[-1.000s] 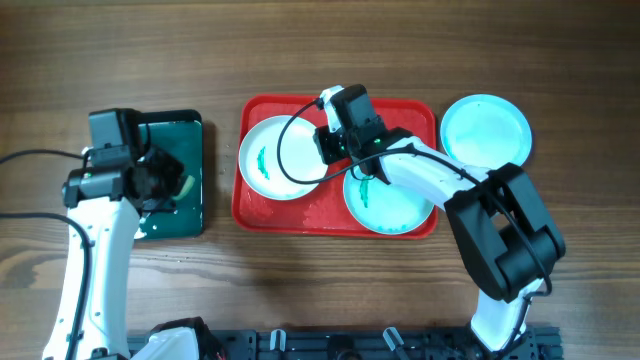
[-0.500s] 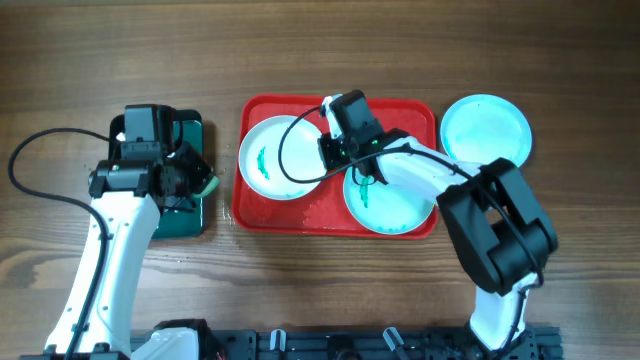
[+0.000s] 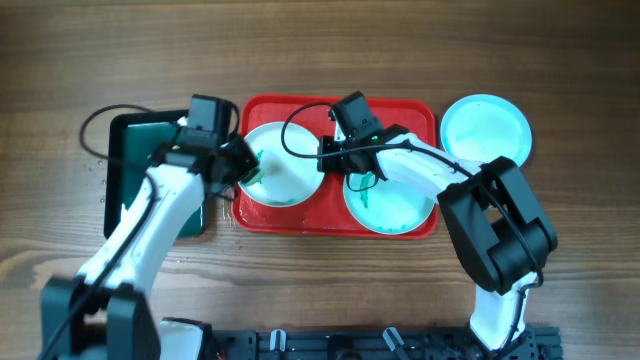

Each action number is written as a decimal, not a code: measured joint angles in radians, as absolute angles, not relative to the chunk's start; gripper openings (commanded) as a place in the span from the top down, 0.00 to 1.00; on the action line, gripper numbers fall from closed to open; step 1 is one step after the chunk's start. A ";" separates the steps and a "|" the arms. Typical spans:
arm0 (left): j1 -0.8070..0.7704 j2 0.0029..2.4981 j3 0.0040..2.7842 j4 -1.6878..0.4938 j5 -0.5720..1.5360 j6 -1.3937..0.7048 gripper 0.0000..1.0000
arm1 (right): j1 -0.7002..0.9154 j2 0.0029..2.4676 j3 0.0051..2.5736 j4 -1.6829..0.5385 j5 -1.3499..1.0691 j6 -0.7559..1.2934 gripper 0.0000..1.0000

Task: Clean dirty plates on tray and stack at the side
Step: 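Scrub the top plate with the left sponge while the right gripper holds it, then lift the top plate with the right gripper and stack it on the side plate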

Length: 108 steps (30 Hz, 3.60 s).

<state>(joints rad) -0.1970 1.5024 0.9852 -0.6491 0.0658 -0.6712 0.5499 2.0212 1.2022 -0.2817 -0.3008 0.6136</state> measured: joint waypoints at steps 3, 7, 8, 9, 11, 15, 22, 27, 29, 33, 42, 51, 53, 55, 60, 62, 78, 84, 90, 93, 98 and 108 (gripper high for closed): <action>-0.260 1.642 0.985 -0.532 0.117 -0.691 0.96 | 0.550 2.021 1.202 -0.289 -0.330 0.635 0.96; -0.300 1.744 0.985 -0.430 0.141 -0.702 0.96 | 0.550 2.022 1.202 -0.292 -0.335 0.604 0.96; -0.308 1.755 0.985 -0.422 0.144 -0.702 0.95 | 0.550 2.022 1.202 -0.297 -0.331 0.597 0.96; -0.313 1.756 0.985 -0.418 0.144 -0.702 0.96 | 0.550 2.019 1.202 -0.303 -0.323 0.589 0.96; -0.319 1.756 0.985 -0.417 0.149 -0.702 0.96 | 0.551 2.003 1.201 -0.341 -0.279 0.574 0.96; -0.326 1.757 0.985 -0.414 0.148 -0.702 0.96 | 0.553 1.968 1.197 -0.408 -0.195 0.537 0.96; -0.367 1.777 0.985 -0.373 0.148 -0.702 0.96 | 0.580 1.964 1.193 -0.408 -0.167 0.518 0.96; -0.376 1.803 1.010 -0.462 0.054 -0.702 0.96 | 0.591 1.963 1.193 -0.412 -0.163 0.518 0.96; -0.380 1.798 1.019 -0.522 -0.031 -0.701 0.96 | 0.597 1.963 1.193 -0.413 -0.159 0.518 0.96; -0.379 1.787 1.034 -0.686 -0.239 -0.694 0.96 | 0.597 1.963 1.193 -0.414 -0.159 0.518 0.96; -0.391 1.787 1.047 -0.467 0.097 -0.694 0.96 | 0.597 1.959 1.193 -0.418 -0.152 0.518 0.96; -0.406 1.821 1.075 -0.734 -0.319 -0.693 0.96 | 0.597 1.959 1.193 -0.422 -0.149 0.514 0.96; -0.413 1.812 1.076 -0.748 -0.360 -0.693 0.96 | 0.599 1.959 1.193 -0.420 -0.152 0.514 0.96; -0.405 1.724 1.074 -0.767 -0.400 -0.693 0.96 | 0.599 1.958 1.193 -0.421 -0.151 0.514 0.96; -0.221 1.414 1.074 -0.795 -0.207 -0.694 0.96 | 0.599 1.863 1.194 -0.431 -0.122 0.467 0.96; -0.099 1.328 1.075 -0.862 -0.130 -0.694 0.96 | 0.599 1.788 1.195 -0.431 -0.096 0.420 0.96; 0.239 1.287 1.070 -0.977 -0.016 -0.694 0.96 | 1.109 1.539 1.209 0.145 1.171 -0.835 0.96; 0.239 1.287 1.070 -0.976 -0.016 -0.694 0.96 | 1.098 1.539 1.215 -0.012 1.240 -0.736 0.96; 0.239 1.289 1.069 -0.977 -0.016 -0.694 0.96 | 0.795 1.540 1.212 -0.518 0.699 0.072 0.96; 0.239 1.290 1.069 -0.985 -0.016 -0.693 0.96 | 0.500 1.531 1.212 -0.559 0.354 0.333 0.96; 0.239 1.290 1.069 -0.983 -0.016 -0.694 0.96 | -0.155 1.480 1.200 -0.688 -0.019 0.427 0.96; 0.239 1.290 1.069 -0.973 -0.015 -0.693 0.96 | -0.339 1.691 1.134 -0.624 -0.063 0.457 0.34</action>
<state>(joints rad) 0.2386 1.2903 1.0687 -0.9733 -0.0154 -0.6933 -0.3386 1.6909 1.1339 -0.6239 -0.0631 0.4568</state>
